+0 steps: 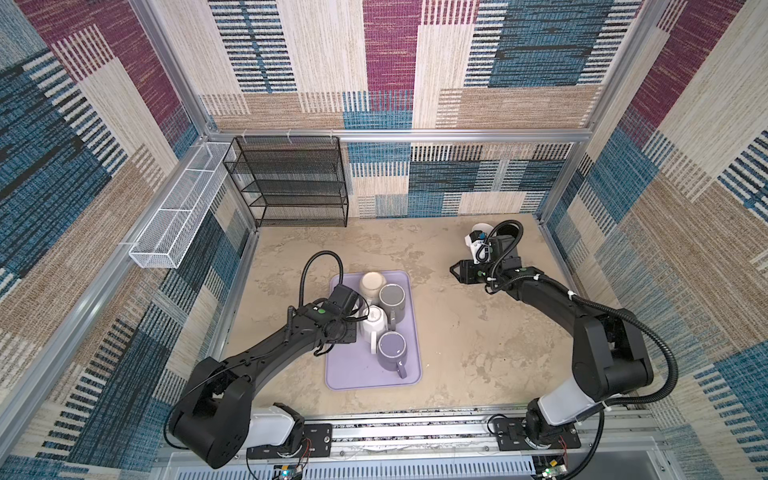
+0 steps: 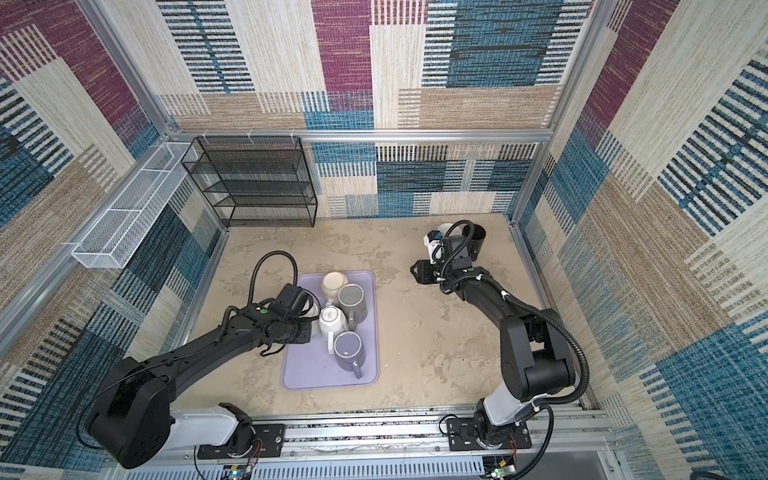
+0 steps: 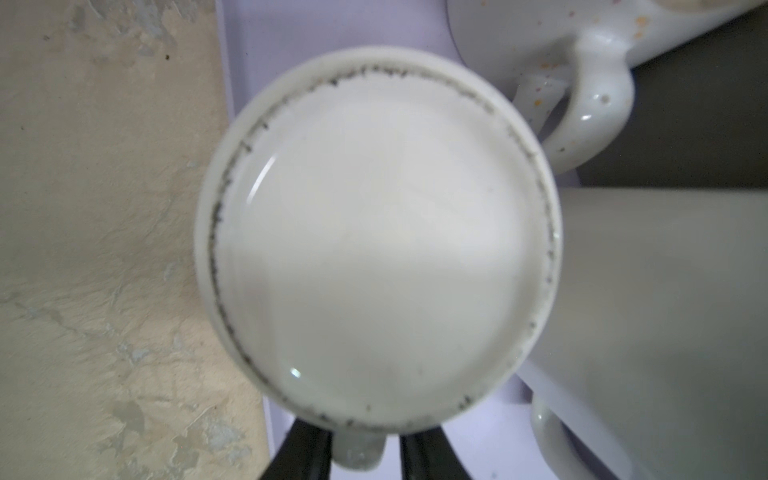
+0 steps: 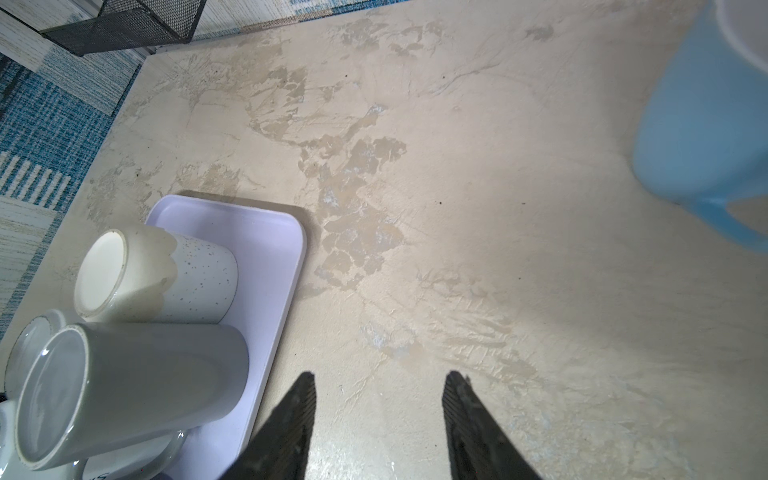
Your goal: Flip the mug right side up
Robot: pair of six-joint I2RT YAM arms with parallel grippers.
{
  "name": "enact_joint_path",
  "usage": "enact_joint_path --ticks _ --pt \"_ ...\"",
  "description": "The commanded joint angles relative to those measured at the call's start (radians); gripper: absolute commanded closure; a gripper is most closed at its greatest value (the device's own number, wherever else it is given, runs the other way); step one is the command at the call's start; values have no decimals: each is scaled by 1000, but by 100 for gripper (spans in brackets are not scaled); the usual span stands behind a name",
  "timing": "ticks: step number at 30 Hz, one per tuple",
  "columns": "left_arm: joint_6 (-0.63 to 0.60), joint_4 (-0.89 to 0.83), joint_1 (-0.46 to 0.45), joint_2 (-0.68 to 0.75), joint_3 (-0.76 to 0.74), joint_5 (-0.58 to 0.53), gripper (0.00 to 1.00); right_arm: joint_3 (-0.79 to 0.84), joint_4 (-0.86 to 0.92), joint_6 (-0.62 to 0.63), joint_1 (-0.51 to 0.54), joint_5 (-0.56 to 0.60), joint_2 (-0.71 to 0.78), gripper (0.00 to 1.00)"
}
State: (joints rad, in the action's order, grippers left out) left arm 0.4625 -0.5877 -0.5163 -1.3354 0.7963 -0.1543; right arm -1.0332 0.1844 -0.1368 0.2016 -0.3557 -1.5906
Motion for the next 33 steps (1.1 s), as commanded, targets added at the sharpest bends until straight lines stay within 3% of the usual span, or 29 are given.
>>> enact_joint_path --ticks 1,25,33 --pt "-7 -1 2 4 9 -17 75 5 -23 -4 1 10 9 48" --pt "-9 -13 1 10 3 -34 81 21 -28 -7 1 11 27 48" --pt "-14 -22 1 6 9 -41 94 25 -31 -10 0 9 34 48"
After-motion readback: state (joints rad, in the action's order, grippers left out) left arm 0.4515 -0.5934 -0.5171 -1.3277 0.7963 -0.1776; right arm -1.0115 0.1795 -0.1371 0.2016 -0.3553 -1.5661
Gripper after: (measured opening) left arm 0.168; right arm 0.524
